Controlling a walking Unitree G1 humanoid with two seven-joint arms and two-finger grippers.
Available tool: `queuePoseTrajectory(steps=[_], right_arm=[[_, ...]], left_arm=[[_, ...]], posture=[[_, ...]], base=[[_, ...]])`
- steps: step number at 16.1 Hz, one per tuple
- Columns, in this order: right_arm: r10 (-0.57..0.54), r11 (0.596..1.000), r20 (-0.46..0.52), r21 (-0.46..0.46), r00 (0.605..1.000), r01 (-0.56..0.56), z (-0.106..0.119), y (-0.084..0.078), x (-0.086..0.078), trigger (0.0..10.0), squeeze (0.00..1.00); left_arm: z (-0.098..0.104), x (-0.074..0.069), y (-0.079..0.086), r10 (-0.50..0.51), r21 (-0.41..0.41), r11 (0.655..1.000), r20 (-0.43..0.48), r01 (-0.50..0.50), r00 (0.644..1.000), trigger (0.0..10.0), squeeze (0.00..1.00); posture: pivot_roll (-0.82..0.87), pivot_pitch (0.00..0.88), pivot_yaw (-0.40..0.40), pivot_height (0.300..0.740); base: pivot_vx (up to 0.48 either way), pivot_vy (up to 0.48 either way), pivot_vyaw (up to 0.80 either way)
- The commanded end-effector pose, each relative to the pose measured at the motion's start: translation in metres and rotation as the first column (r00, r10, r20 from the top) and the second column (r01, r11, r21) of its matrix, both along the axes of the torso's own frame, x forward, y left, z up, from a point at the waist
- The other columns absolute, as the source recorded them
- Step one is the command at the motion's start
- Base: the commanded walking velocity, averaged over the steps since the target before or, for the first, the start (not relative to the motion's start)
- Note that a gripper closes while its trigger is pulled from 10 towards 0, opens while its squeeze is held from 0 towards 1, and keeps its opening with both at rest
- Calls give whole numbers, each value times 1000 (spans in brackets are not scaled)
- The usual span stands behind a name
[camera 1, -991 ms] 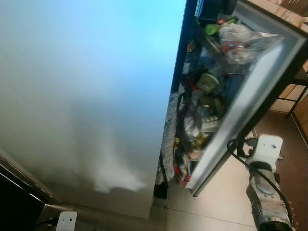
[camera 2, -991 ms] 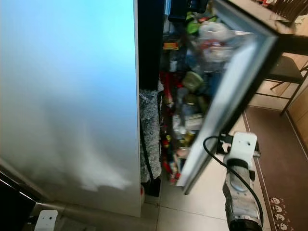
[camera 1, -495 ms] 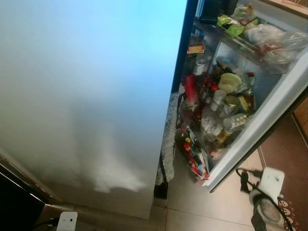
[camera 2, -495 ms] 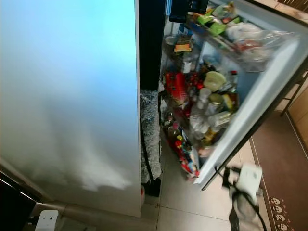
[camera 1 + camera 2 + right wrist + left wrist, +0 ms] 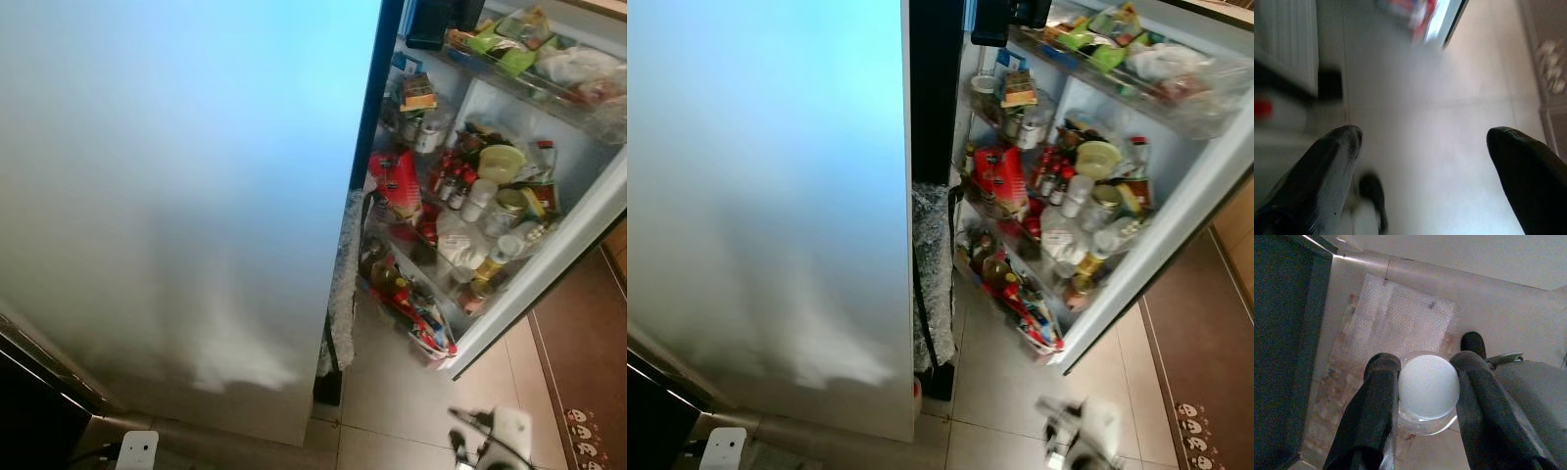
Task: Restocking fridge
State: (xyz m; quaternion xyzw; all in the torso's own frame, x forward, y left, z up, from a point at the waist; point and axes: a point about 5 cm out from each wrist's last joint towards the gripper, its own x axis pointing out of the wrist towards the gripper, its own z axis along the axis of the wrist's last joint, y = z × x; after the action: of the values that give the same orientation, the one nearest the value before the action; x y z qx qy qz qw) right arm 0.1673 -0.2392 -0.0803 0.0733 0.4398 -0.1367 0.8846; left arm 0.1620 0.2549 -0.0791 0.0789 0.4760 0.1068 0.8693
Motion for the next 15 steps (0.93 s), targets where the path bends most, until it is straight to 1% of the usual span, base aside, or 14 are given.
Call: queuePoseTrajectory(steps=[1, 2, 3, 6, 9, 13, 15], right_arm=[[28, 999, -97, 18, 995, -26, -9, 5, -17, 10000, 0], [-3, 999, -125, 36, 992, 8, -14, 8, -25, 10000, 0], [-11, 999, -132, 38, 991, 16, -15, 9, -27, 10000, 0], [4, 999, -141, 53, 990, 3, -16, 14, -28, 10000, 0], [21, 998, -151, 53, 988, -13, -15, 14, -25, 10000, 0], [45, 998, -148, 51, 988, -38, -13, 13, -20, 10000, 0], [56, 998, -150, 50, 987, -49, -14, 13, -21, 10000, 0]], left_arm=[[-3, -6, -2, 20, -8, 1000, -24, -20, 1000, 10000, 0], [-4, -6, -2, 25, -11, 1000, -23, -26, 999, 10000, 0], [-4, -7, -1, 28, -11, 1000, -23, -28, 999, 10000, 0], [-4, -9, 0, 21, -11, 1000, -36, -22, 999, 10000, 0], [-5, -10, -2, -3, -7, 1000, -50, 3, 999, 10000, 0], [-6, -11, -3, -13, 0, 1000, -64, 13, 998, 10000, 0], [-6, -10, -3, -17, 1, 1000, -64, 17, 998, 10000, 0]], posture=[[-121, 45, -58, 740], [-111, 46, -59, 740], [-111, 48, -58, 740], [-122, 53, -53, 740], [-120, 54, -55, 740], [-125, 58, -53, 740], [-127, 56, -52, 740]], base=[[0, 0, 0], [0, 0, 0], [0, 0, 0], [0, 0, 0], [0, 0, 0], [0, -342, 0], [0, -360, 0]])
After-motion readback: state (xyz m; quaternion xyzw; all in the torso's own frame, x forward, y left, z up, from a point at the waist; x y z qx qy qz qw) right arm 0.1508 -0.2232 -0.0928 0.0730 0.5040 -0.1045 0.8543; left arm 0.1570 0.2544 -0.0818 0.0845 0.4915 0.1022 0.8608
